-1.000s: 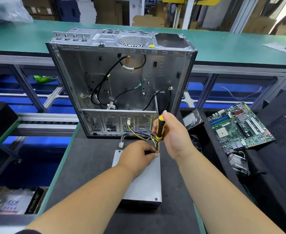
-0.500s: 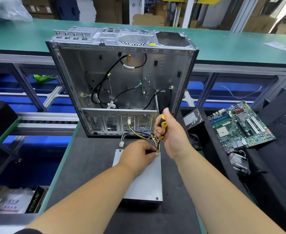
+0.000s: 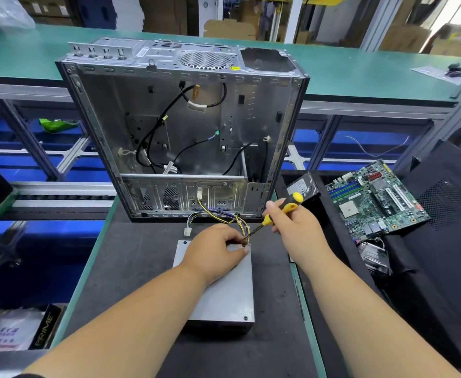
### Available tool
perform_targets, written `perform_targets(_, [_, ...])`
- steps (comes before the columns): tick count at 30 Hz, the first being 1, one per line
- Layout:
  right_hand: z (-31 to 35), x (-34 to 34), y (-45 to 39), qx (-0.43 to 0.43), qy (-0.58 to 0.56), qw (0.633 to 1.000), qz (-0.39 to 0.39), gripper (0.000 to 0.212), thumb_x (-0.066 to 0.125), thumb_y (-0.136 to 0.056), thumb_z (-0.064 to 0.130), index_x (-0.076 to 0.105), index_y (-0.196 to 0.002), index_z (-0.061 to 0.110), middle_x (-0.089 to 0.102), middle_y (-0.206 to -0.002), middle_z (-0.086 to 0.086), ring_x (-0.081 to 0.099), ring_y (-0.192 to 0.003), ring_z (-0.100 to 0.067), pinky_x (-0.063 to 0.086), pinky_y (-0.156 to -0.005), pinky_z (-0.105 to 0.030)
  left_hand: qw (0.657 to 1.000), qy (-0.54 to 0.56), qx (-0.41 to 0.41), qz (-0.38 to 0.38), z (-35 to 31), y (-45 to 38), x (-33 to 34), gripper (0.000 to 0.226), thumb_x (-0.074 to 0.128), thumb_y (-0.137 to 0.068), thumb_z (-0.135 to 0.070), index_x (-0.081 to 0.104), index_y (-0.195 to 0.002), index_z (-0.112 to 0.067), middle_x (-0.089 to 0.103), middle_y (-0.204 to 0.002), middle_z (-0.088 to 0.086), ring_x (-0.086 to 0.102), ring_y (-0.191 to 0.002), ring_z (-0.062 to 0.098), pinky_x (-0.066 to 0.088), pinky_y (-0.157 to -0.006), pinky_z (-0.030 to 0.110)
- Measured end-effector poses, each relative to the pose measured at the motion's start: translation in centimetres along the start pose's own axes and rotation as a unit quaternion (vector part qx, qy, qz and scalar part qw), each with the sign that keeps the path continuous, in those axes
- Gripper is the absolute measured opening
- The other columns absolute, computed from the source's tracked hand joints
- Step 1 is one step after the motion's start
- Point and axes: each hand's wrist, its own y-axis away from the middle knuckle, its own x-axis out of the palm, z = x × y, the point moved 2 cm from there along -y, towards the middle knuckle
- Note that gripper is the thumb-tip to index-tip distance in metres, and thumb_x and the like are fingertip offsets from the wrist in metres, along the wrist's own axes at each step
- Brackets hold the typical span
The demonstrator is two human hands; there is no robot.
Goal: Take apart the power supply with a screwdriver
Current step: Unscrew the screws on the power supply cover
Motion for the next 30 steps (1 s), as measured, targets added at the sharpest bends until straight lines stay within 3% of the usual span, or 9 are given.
perform_targets(5, [-0.9, -0.7, 0.5, -0.022, -0.079, 0.995, -0.063, 0.034, 0.055, -0.096, 0.042, 0.066, -0.085, 0.012, 0.065, -0.073, 0.010, 0.057, -0.070, -0.003, 0.045, -0.071, -0.018, 1.000, 0.008, -0.006, 0.005, 0.1, 0.1, 0.0, 0.014, 0.073, -0.082, -0.036, 0.074, -0.095, -0.035, 0.062, -0.096, -0.019, 0.056, -0.095, -0.004, 0.048, -0.087, 0.022])
perform_targets(8, [-1.3, -0.8, 0.4, -0.051, -0.084, 0.993, -0.057, 0.015, 0.059, -0.093, 0.028, 0.062, -0.090, 0.014, 0.062, -0.078, 0.016, 0.055, -0.074, 0.001, 0.041, -0.067, -0.008, 0.999, 0.031, -0.010, 0.003, 0.0, 0.0, 0.0, 0.020, 0.070, -0.081, -0.024, 0.073, -0.099, -0.033, 0.062, -0.100, -0.016, 0.057, -0.095, -0.002, 0.048, -0.089, 0.023])
perform_targets(9, [-1.5, -0.7, 0.4, -0.054, -0.055, 0.996, -0.033, 0.006, 0.060, -0.094, 0.021, 0.062, -0.090, 0.019, 0.062, -0.085, 0.012, 0.054, -0.077, 0.000, 0.040, -0.068, -0.009, 0.999, 0.035, -0.011, 0.001, -0.1, 0.0, -0.1, 0.024, 0.068, -0.080, -0.019, 0.074, -0.099, -0.032, 0.062, -0.100, -0.015, 0.058, -0.095, -0.001, 0.048, -0.089, 0.023])
perform_targets(11, [-2.2, 0.2, 0.1, -0.061, 0.041, 0.997, 0.016, 0.013, 0.061, -0.094, 0.015, 0.064, -0.087, 0.025, 0.058, -0.094, 0.003, 0.052, -0.079, -0.004, 0.039, -0.070, -0.017, 0.999, 0.038, -0.014, -0.004, -0.2, 0.0, -0.2, 0.028, 0.064, -0.079, -0.012, 0.074, -0.100, -0.029, 0.062, -0.100, -0.013, 0.058, -0.095, 0.003, 0.048, -0.089, 0.025])
perform_targets(16, [-3.7, 3.1, -0.1, -0.040, 0.164, 0.981, 0.094, 0.012, 0.081, -0.077, 0.022, 0.069, -0.077, 0.026, 0.056, -0.088, 0.005, 0.053, -0.079, -0.004, 0.038, -0.065, -0.018, 0.998, 0.041, -0.022, -0.035, -0.1, -0.1, -0.2, 0.034, 0.056, -0.075, 0.000, 0.074, -0.095, -0.022, 0.060, -0.096, -0.007, 0.059, -0.089, 0.009, 0.050, -0.084, 0.027])
perform_targets(21, [-4.7, 4.3, -0.3, -0.023, 0.178, 0.980, 0.080, 0.016, 0.083, -0.073, 0.025, 0.068, -0.078, 0.025, 0.063, -0.086, 0.002, 0.057, -0.077, -0.013, 0.046, -0.067, -0.028, 0.999, 0.030, -0.027, -0.029, -0.1, -0.1, -0.2, 0.032, 0.056, -0.076, -0.001, 0.072, -0.091, -0.026, 0.055, -0.091, -0.014, 0.056, -0.085, 0.005, 0.047, -0.077, 0.021])
perform_targets(23, [-4.7, 4.4, -0.4, -0.037, 0.193, 0.977, 0.079, 0.017, 0.082, -0.075, 0.025, 0.065, -0.075, 0.026, 0.062, -0.084, 0.005, 0.055, -0.078, -0.011, 0.043, -0.066, -0.023, 0.999, 0.029, -0.028, -0.027, -0.1, -0.1, -0.2, 0.031, 0.056, -0.077, -0.002, 0.071, -0.089, -0.027, 0.055, -0.091, -0.014, 0.057, -0.086, 0.006, 0.047, -0.077, 0.021])
perform_targets(25, [-4.5, 4.5, -0.5, -0.063, 0.219, 0.971, 0.078, 0.020, 0.081, -0.077, 0.025, 0.062, -0.071, 0.030, 0.057, -0.084, 0.008, 0.049, -0.079, -0.002, 0.032, -0.062, -0.010, 0.999, 0.032, -0.029, -0.026, -0.2, -0.1, -0.2, 0.031, 0.056, -0.078, -0.002, 0.069, -0.087, -0.029, 0.056, -0.091, -0.014, 0.056, -0.085, 0.006, 0.047, -0.076, 0.020])
perform_targets(30, [-4.0, 4.5, -0.6, -0.090, 0.263, 0.956, 0.095, 0.038, 0.075, -0.084, 0.022, 0.049, -0.062, 0.038, 0.050, -0.082, 0.006, 0.046, -0.076, -0.008, 0.030, -0.060, -0.010, 0.999, 0.033, -0.029, -0.021, -0.3, 0.0, -0.3, 0.031, 0.057, -0.079, -0.002, 0.064, -0.082, -0.033, 0.055, -0.089, -0.013, 0.053, -0.082, -0.001, 0.040, -0.069, 0.010])
